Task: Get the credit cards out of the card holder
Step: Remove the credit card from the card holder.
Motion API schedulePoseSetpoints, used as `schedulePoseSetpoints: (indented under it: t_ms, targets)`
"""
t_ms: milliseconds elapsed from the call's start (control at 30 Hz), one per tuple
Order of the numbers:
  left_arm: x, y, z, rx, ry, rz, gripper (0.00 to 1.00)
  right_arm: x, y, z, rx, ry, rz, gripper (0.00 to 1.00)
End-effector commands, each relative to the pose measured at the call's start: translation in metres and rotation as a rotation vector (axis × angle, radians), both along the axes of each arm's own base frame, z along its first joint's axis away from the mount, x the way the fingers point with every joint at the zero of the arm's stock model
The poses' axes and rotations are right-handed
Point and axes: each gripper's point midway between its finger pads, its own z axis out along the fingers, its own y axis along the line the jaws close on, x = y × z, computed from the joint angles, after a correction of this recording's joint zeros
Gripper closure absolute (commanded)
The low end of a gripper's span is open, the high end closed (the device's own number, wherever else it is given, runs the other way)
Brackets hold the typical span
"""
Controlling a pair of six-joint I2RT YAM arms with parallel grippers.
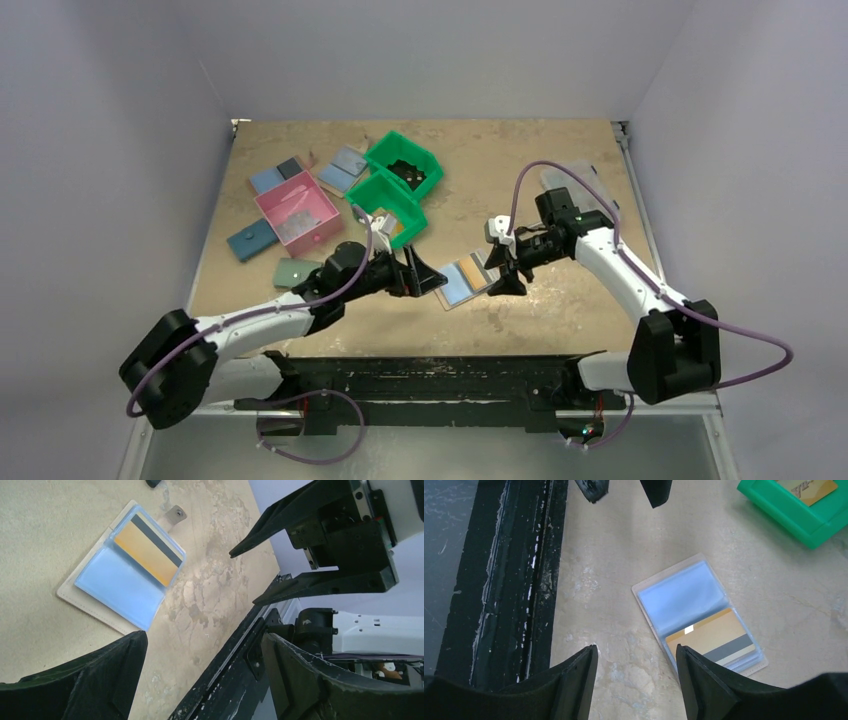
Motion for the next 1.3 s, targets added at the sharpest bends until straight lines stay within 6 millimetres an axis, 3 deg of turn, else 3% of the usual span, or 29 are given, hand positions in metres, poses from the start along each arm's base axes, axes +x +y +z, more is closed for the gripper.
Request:
schedulePoseSetpoints:
  t_ms: [0, 200, 400, 633, 833, 1033, 1267]
  targets:
    - [0.014, -0.014, 0.008, -0.108, -0.025, 0.067, 0.11, 0.011, 0.000, -0.005, -0.005, -0.017, -0.042, 0.34]
    - [0.023, -0.023, -0.008, -0.151, 0.029, 0.105, 0.23, 0.037, 0.001, -0.015, -0.031, 0.111, -0.250, 0.45]
    - [0.031, -0.031, -0.013, -0.198, 0.053, 0.121, 0.35, 0.058, -0.001, -0.032, -0.089, 0.229, -0.408, 0.69]
    - [0.037, -0.039, -0.030, -0.213, 0.091, 0.129, 0.43, 0.075, -0.010, -0.056, -0.182, 0.272, -0.540, 0.87]
    - [0.044, -0.050, -0.042, -0.181, 0.111, 0.134, 0.47, 0.081, -0.010, -0.064, -0.221, 0.262, -0.575, 0.93]
    - [0.052, -0.057, -0.066, -0.094, 0.172, 0.180, 0.53, 0.086, -0.008, -0.072, -0.260, 0.245, -0.597, 0.95]
    - [0.057, -0.068, -0.083, -0.009, 0.218, 0.208, 0.53, 0.094, -0.007, -0.073, -0.262, 0.229, -0.638, 0.97]
